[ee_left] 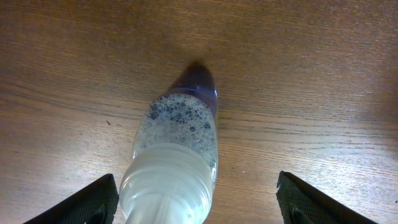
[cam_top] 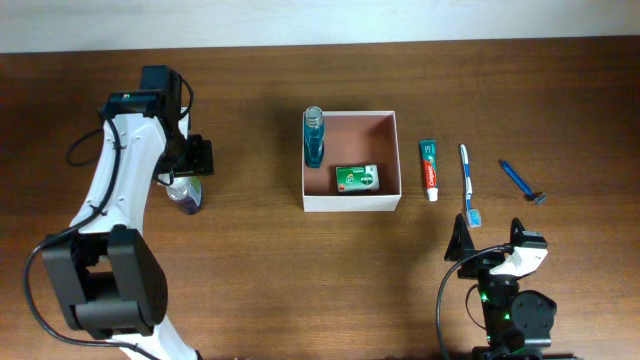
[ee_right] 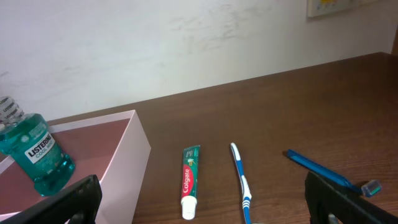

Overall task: Pack container
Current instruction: 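Lower the left gripper around the soap pump bottle's top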

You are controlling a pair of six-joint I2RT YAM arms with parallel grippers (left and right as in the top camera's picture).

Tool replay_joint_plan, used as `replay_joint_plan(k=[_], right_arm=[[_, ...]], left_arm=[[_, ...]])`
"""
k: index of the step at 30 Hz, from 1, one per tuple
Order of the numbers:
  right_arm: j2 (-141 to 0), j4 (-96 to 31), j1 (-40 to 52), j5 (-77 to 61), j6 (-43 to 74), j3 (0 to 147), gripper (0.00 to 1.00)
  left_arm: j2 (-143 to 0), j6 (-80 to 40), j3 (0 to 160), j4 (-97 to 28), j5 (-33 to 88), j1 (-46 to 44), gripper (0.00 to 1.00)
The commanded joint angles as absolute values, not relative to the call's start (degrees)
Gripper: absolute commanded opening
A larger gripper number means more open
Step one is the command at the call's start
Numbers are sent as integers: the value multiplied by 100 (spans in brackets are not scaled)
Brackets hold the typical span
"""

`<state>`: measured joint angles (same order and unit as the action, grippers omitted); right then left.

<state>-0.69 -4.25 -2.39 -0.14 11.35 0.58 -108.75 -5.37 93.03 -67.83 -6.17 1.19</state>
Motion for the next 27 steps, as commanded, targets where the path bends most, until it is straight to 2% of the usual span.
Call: replay_joint_plan(k=[1,20,23,27], right_arm=[[-21,-454,-276,-67,1074,32,99],[-21,-454,-276,-67,1074,32,99],[-21,-454,-276,-67,1074,32,99],[-21,-454,-276,-67,1074,32,99]], left_arm=[[-10838,-464,9266,-6766,-574,130,83],[-11367,-464,9266,-6770,-532,130,83],[-11367,-464,9266,-6770,-532,130,79],[-11367,-464,9266,-6816,-576,130,79]])
